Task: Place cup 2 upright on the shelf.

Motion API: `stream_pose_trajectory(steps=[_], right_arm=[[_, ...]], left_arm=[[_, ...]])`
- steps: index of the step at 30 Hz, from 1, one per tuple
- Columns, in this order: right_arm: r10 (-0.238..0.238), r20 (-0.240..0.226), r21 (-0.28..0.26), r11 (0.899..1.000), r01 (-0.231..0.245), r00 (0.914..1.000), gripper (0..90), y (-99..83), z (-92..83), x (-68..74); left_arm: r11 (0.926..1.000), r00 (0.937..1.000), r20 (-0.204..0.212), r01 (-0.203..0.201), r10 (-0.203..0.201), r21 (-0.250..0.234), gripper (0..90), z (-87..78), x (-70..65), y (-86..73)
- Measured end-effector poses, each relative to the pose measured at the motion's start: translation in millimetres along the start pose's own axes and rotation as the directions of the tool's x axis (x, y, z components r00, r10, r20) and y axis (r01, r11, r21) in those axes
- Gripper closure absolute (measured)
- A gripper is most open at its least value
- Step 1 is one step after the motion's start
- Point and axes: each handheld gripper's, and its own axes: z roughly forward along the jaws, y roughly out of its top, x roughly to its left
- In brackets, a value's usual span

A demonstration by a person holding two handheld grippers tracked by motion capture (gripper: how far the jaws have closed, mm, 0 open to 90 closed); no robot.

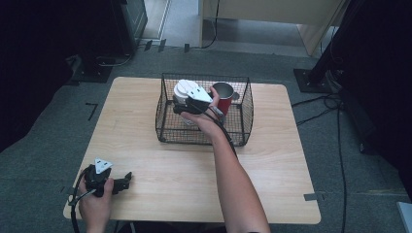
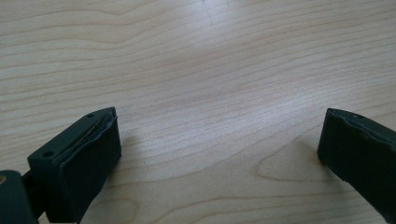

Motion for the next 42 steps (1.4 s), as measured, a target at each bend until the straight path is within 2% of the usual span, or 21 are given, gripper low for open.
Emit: stream_pose_trajectory(steps=[2, 7, 12, 14, 19, 24, 28, 32, 34, 42], right_arm=[[-0.005, -0.013, -0.003, 1.0, 0.005, 0.9999, 2.6, 0.4, -1.1, -1.9], [-0.017, -0.012, -0.01, 1.0, 0.017, 0.9998, 1.8, 0.7, -4.1, -6.0], [-0.011, -0.02, -0.045, 0.999, 0.01, 0.9997, 1.3, 6.2, -8.9, -9.6], [-0.016, -0.035, -0.059, 0.998, 0.014, 0.9993, 1.3, 10.5, -12.0, -9.9], [-0.024, -0.036, -0.077, 0.997, 0.021, 0.9991, 0.9, 19.1, -16.1, -11.4], [-0.023, -0.017, -0.122, 0.992, 0.021, 0.9996, 0.7, 34.0, -23.0, -16.6], [0.004, -0.003, -0.158, 0.987, -0.004, 1.0, 0.7, 46.7, -34.6, -25.0], [0.007, 0.011, -0.174, 0.985, -0.005, 0.9999, 0.7, 51.9, -42.6, -31.0], [0.013, 0.013, -0.192, 0.981, -0.01, 0.9998, 0.7, 55.8, -52.1, -35.7], [0.008, 0.047, -0.199, 0.98, 0.001, 0.9989, 0.7, 53.4, -78.7, -49.3]], left_arm=[[1.0, 1.0, 0.0, 0.0, 0.0, 0.0, 0.0, 0.0, 0.0, 0.0], [1.0, 1.0, 0.0, 0.0, 0.0, 0.0, 0.0, 0.0, 0.0, 0.0], [1.0, 1.0, 0.0, 0.0, 0.0, 0.0, 0.0, 0.0, 0.0, 0.0], [1.0, 1.0, 0.0, 0.0, 0.0, 0.0, 0.0, 0.0, 0.0, 0.0], [1.0, 1.0, 0.0, 0.0, 0.0, 0.0, 0.0, 0.0, 0.0, 0.0], [1.0, 1.0, 0.0, 0.0, 0.0, 0.0, 0.0, 0.0, 0.0, 0.0], [1.0, 1.0, 0.0, 0.0, 0.0, 0.0, 0.0, 0.0, 0.0, 0.0], [1.0, 1.0, 0.0, -0.001, 0.001, 0.0, 0.0, 0.0, 0.0, 0.0], [1.0, 1.0, 0.0, -0.001, 0.001, 0.001, 0.0, 0.0, 0.1, 0.0], [1.0, 1.0, 0.0, 0.001, -0.001, -0.001, 0.0, 0.0, -0.1, 0.0]])
